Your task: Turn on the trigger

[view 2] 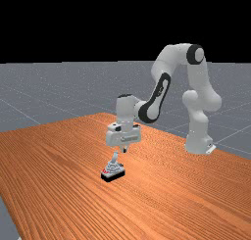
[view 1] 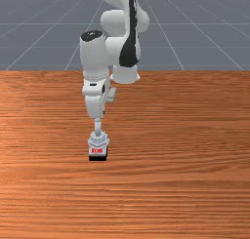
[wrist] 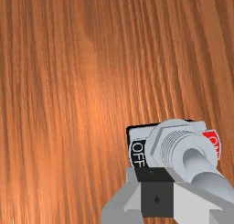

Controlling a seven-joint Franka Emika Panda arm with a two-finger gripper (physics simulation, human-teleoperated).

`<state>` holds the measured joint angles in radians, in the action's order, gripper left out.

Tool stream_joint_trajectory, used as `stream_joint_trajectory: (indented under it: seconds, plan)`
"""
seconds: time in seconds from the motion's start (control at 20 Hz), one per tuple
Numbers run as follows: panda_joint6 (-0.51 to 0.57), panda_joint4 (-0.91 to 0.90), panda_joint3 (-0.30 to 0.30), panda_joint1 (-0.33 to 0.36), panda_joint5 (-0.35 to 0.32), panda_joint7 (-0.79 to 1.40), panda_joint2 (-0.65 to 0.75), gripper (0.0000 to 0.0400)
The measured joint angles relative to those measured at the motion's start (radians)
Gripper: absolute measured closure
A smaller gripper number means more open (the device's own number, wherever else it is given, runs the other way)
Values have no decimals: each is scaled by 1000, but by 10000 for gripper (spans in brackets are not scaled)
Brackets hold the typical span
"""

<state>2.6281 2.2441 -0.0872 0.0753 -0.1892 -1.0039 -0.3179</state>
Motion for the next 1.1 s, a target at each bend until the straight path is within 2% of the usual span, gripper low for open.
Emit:
stream_joint_trajectory:
  seconds: [0.15,0.35,0.4,0.5,0.55,0.65,0.7,0.75,0.9,0.95,1.0,1.05,1.1]
  plan:
    - [-13,-17,15,14,-36,-16,-10,400]
    - [-2,-12,13,13,-32,-13,-13,400]
    - [0,-12,3,3,-12,6,-16,400]
    - [7,-15,-14,1,-20,56,-21,400]
    - [21,-13,-56,-29,75,69,-23,400]
    - [20,-19,-64,-19,79,56,-27,400]
    - [-11,-31,6,52,-1,-123,-28,400]
    - [-10,-28,10,50,1,-130,-26,400]
    - [6,-22,18,35,2,-115,-30,400]
    - [-44,-54,-11,7,18,-7,-55,400]
    - [-30,-54,-8,9,14,-10,-67,400]
    - [49,-19,-29,-15,41,17,-65,400]
    - [56,-13,-62,-50,88,71,-66,400]
